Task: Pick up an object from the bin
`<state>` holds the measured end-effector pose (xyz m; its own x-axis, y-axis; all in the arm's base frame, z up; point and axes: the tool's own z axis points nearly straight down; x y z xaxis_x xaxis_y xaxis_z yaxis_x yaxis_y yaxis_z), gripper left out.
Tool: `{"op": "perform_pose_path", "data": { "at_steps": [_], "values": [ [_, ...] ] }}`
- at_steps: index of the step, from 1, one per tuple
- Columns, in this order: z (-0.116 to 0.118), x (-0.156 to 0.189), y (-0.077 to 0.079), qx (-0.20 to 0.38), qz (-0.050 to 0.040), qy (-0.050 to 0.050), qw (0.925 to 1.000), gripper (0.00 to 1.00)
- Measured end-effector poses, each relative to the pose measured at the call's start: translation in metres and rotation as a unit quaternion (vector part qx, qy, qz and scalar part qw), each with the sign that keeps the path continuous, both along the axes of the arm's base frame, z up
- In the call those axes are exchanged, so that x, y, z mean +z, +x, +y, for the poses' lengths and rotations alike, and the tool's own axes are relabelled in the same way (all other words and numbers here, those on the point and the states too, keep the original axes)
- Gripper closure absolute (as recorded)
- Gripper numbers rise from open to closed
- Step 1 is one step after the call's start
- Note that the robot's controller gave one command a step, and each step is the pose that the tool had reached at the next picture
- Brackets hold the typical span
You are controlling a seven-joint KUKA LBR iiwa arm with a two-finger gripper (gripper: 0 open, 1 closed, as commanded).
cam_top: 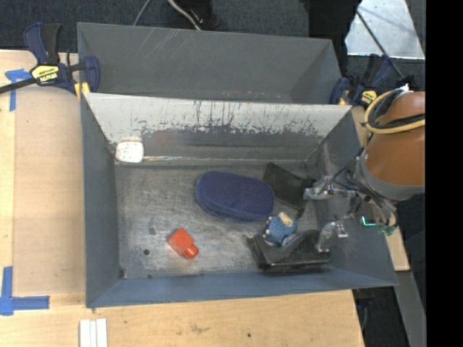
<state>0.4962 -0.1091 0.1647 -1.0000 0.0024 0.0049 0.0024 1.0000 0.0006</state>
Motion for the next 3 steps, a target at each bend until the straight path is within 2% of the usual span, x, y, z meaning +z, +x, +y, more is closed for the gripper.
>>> {"op": "perform_pose_path", "data": {
  "at_steps": [1,2,3],
  "values": [
    [0.0055,-0.0510,0.0075,0.032,-0.0060,-0.003,0.9995,0.00],
    [0.0132,-0.0565,0.0128,0.057,-0.0005,-0.004,0.9983,0.00],
    [0.0142,-0.0566,0.0120,0.061,0.0026,-0.004,0.9981,1.00]
  ]
}}
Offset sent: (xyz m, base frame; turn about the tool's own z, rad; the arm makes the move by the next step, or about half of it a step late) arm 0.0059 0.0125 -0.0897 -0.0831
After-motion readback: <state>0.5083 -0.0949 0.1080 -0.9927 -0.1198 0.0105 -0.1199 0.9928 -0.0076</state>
